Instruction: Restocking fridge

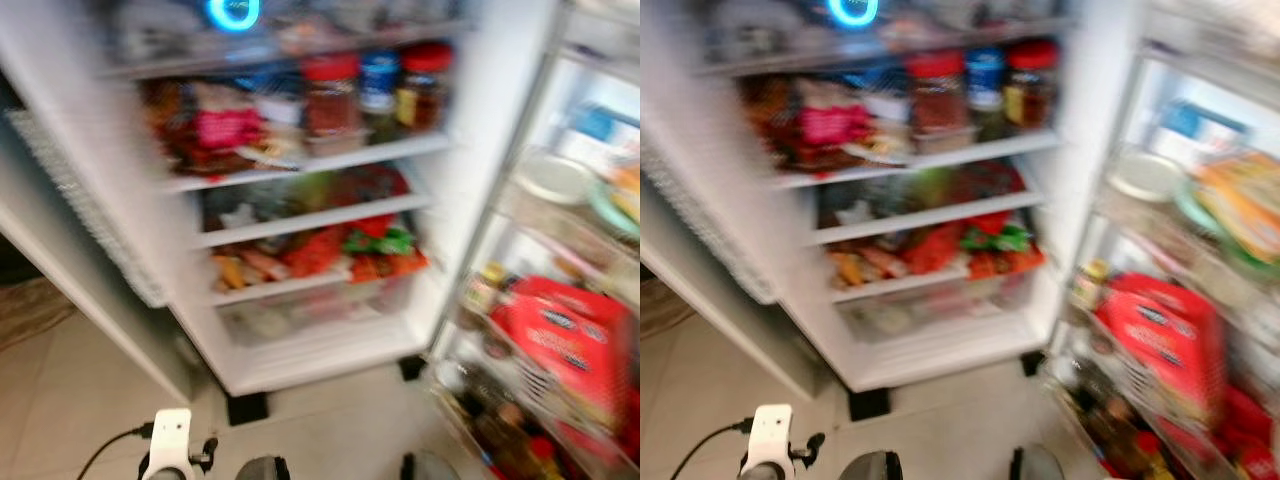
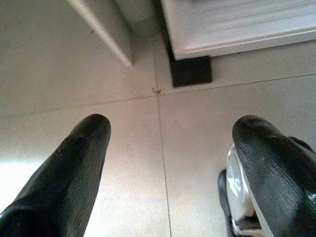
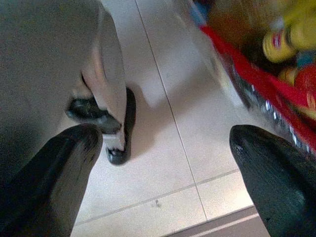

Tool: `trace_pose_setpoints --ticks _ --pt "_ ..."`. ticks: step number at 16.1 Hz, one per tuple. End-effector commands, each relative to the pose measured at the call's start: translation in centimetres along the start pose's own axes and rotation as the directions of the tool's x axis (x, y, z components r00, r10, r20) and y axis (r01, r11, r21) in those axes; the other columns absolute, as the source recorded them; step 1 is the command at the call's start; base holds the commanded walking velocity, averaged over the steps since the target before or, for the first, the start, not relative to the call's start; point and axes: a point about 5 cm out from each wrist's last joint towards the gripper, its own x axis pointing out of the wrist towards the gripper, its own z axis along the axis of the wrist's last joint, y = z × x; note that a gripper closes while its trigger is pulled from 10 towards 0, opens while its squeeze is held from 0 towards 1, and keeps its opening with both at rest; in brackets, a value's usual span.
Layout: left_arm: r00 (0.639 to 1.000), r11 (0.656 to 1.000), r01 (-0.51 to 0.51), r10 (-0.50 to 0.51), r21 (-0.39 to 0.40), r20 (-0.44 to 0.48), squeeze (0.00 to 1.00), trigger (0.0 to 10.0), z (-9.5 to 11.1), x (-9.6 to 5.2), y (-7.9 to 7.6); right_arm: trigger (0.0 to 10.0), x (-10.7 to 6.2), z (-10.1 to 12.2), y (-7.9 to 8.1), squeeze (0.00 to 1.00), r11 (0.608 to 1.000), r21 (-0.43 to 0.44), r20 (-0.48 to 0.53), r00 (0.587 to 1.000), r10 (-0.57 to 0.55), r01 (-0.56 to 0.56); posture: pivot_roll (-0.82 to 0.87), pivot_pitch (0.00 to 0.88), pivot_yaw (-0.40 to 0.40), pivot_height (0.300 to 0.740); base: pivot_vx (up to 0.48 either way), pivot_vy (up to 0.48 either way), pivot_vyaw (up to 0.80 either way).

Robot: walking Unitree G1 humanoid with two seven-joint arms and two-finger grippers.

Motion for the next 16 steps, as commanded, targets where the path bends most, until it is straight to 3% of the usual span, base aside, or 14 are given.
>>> trace_pose_setpoints --ticks 1,5,10,16 --pt "0.998 0.999 -0.038 0.038 -0.006 -0.055 0.00 10.0 -1.0 -0.2 0.6 10.0 0.1 0.0 0.8 0.00 1.000 0.010 0.003 1.000 0.024 -0.024 -0.08 0.059 0.029 0.641 0.000 0.480 0.00" --pt "0.996 0.999 -0.040 0.038 -0.025 -0.086 0.00 10.0 -1.7 -0.4 0.2 10.0 0.1 0.1 0.4 0.00 1.000 0.016 0.008 1.000 0.012 -0.012 -0.08 0.075 0.020 0.641 0.000 0.477 0.00" --pt "0.991 0.998 -0.053 0.049 -0.022 -0.123 0.00 10.0 -2.9 -0.8 1.0 10.0 0.1 0.1 0.3 0.00 1.000 0.024 0.008 1.000 0.015 -0.015 -0.07 0.081 0.016 0.641 0.000 0.474 0.00" --pt "0.984 0.998 -0.051 0.044 -0.031 -0.175 0.00 10.0 -4.0 -1.2 0.7 10.0 0.1 0.1 0.3 0.00 1.000 0.022 0.004 1.000 0.014 -0.014 -0.07 0.079 0.008 0.641 0.000 0.472 0.00"
